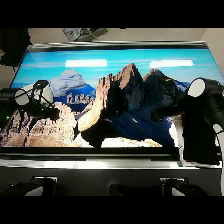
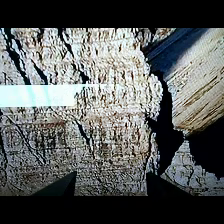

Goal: Fold the shirts.

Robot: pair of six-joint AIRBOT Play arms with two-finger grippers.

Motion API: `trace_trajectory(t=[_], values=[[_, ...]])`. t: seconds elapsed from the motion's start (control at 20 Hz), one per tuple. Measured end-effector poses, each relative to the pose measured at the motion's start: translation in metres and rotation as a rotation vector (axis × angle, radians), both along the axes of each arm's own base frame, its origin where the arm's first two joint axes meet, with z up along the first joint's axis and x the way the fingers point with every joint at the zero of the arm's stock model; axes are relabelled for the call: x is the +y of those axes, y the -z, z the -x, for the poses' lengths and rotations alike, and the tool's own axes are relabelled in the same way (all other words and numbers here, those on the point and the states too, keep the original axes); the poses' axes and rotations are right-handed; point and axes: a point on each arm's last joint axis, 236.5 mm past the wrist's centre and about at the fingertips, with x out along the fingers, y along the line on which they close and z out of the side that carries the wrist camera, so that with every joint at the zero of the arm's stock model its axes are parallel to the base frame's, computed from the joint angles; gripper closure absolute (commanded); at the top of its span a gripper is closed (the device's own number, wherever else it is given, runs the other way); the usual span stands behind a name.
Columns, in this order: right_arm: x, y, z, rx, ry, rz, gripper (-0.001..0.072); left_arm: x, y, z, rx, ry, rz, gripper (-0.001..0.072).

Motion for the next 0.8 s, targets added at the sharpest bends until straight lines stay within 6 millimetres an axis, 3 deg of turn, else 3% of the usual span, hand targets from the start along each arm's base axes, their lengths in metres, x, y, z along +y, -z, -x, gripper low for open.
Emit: trace_trajectory(t=[0.7, 0.8], values=[[-0.0001, 0.0000, -0.0003, -0.001, 0.000, 0.000, 0.0040, 0.0000, 0.0000, 0.0000, 0.000, 0.000, 0.000, 0.0165], [-0.0009, -0.0013, -0.0088, -0.036, 0.009, 0.002, 0.0050, 0.0000, 0.0000, -0.0001, 0.000, 0.000, 0.000, 0.0165]])
